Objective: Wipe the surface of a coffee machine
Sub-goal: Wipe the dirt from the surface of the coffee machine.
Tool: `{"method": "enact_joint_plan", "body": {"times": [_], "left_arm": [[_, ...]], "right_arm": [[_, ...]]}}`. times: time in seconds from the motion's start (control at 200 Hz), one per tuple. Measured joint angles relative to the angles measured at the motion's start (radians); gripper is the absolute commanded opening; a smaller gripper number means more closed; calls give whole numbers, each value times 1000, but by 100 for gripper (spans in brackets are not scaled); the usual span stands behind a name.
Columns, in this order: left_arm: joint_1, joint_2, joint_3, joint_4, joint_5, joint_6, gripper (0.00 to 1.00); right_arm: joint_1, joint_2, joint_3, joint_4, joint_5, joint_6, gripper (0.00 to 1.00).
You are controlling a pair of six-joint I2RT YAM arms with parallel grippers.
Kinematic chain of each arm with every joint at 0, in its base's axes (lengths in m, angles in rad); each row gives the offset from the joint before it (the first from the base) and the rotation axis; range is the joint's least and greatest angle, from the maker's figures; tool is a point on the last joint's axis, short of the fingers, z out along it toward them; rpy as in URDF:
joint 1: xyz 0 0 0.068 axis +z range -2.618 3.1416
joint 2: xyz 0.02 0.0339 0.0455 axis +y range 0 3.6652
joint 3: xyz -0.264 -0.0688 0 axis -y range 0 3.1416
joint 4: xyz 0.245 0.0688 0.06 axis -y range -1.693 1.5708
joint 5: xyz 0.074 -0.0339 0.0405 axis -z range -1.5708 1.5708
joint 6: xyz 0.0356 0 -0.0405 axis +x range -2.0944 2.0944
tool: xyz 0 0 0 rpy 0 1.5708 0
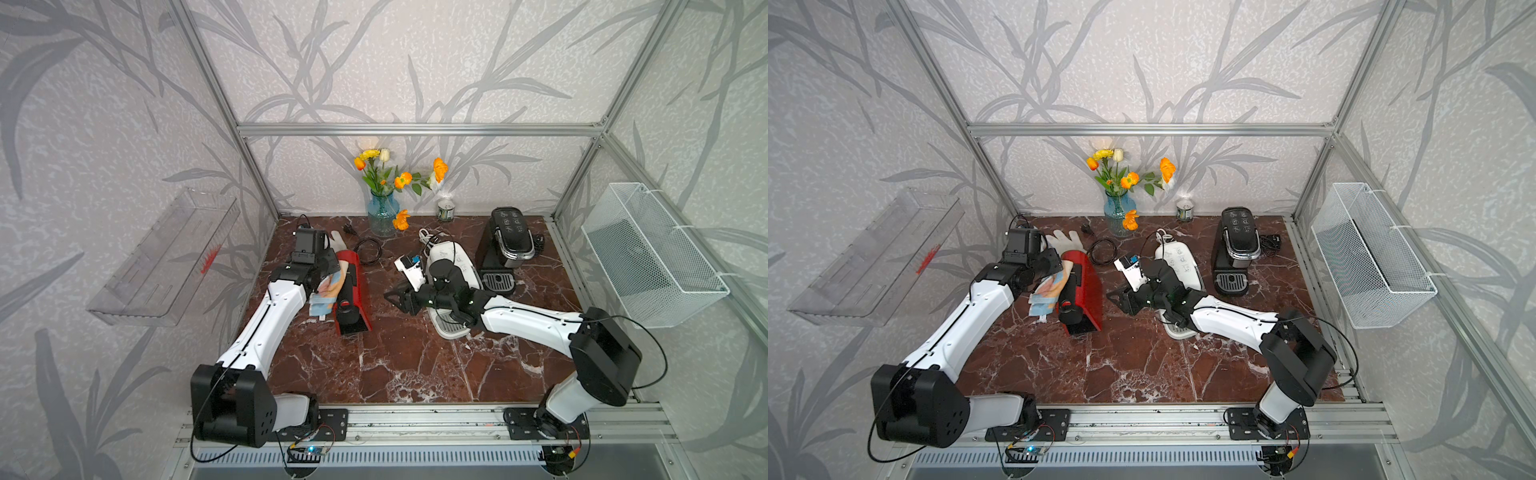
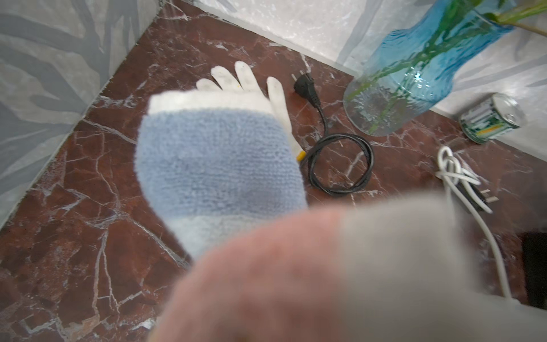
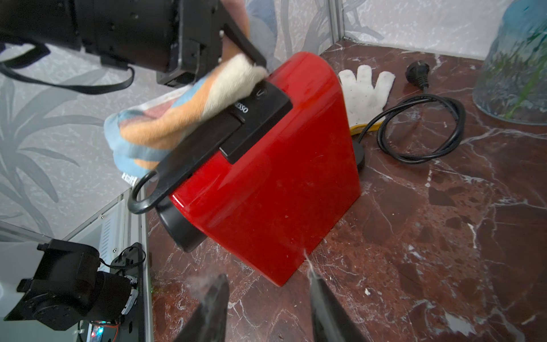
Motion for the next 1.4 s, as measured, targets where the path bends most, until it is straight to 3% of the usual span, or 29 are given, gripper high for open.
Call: {"method": "enact_joint_plan", "body": {"times": [0.315, 0.845, 1.075, 1.4], "left_arm": [[20, 87, -23, 31, -89, -49, 0], [71, 4, -264, 332, 4, -225, 0], [61, 116, -377, 228, 53, -197, 0], [79, 84, -392, 160, 77, -170, 0]], "right_arm": [[35, 71, -62, -28, 17, -20, 45], [37, 116, -62, -22, 11, -16, 45], [37, 121, -62, -21, 0, -14, 45], [37, 121, -61, -16, -4, -11, 45]]}}
